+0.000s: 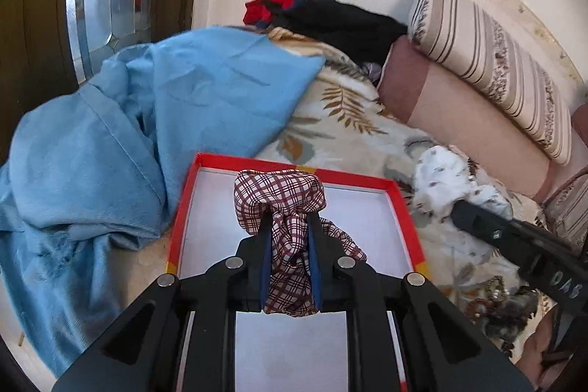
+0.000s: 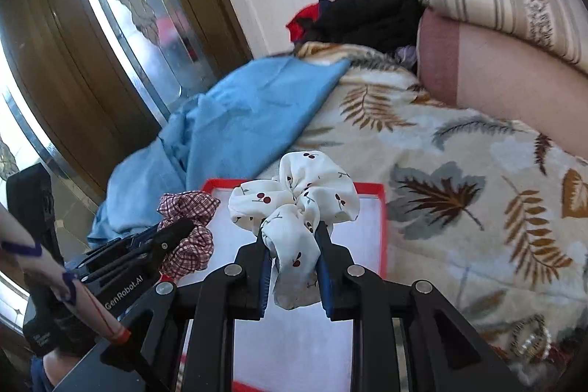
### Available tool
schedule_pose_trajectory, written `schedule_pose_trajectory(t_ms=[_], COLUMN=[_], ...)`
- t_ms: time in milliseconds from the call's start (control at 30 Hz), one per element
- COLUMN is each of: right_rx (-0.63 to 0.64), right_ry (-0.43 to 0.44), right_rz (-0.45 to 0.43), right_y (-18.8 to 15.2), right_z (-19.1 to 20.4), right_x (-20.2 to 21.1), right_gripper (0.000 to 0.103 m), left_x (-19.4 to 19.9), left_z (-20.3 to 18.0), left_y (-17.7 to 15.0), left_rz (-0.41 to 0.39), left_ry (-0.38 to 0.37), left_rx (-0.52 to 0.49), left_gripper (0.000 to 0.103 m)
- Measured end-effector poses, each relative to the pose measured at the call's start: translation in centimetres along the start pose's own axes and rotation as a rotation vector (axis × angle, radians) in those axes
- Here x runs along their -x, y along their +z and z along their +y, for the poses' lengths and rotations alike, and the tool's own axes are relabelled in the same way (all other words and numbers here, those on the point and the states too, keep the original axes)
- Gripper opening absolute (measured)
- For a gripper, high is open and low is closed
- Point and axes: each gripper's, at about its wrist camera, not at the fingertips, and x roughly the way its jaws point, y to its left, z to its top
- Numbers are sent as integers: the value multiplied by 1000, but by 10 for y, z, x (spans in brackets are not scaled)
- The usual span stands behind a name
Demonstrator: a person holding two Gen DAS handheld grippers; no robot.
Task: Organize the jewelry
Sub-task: 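Carry the white scrunchie with the right tool while the left tool carries the plaid scrunchie to the tray, then open the right tool over the tray while the left tool releases the plaid scrunchie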
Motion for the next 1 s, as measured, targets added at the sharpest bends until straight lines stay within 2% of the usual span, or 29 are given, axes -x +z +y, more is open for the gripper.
schedule_pose_trajectory(t_ms=[333, 567, 667, 767, 833, 900, 967, 1000], right_rx=[-92, -116, -117, -122, -129, -130, -118, -113], right_ry=[-7, -27, -36, -41, -42, -35, -36, -39], right_rz=[116, 137, 145, 151, 155, 154, 147, 145], right_y=[1, 2, 0, -2, -3, -4, -3, -4], right_z=[-23, -30, -30, -32, -33, -34, -32, -32], right_x=[-87, -115, -122, -127, -128, -126, -122, -120], right_gripper=[25, 26, 28, 28, 33, 50, 62, 63], left_x=[-63, -88, -91, -89, -87, -85, -82, -81], left_z=[20, 31, 30, 31, 31, 31, 32, 31], left_y=[6, 8, 8, 9, 9, 9, 9, 9], left_rz=[80, 129, 137, 129, 122, 112, 105, 103], left_ry=[36, 18, 11, 14, 18, 20, 20, 21], left_rx=[7, 28, 31, 35, 39, 42, 45, 47], left_gripper=[15, 15, 17, 27, 35, 40, 42, 43])
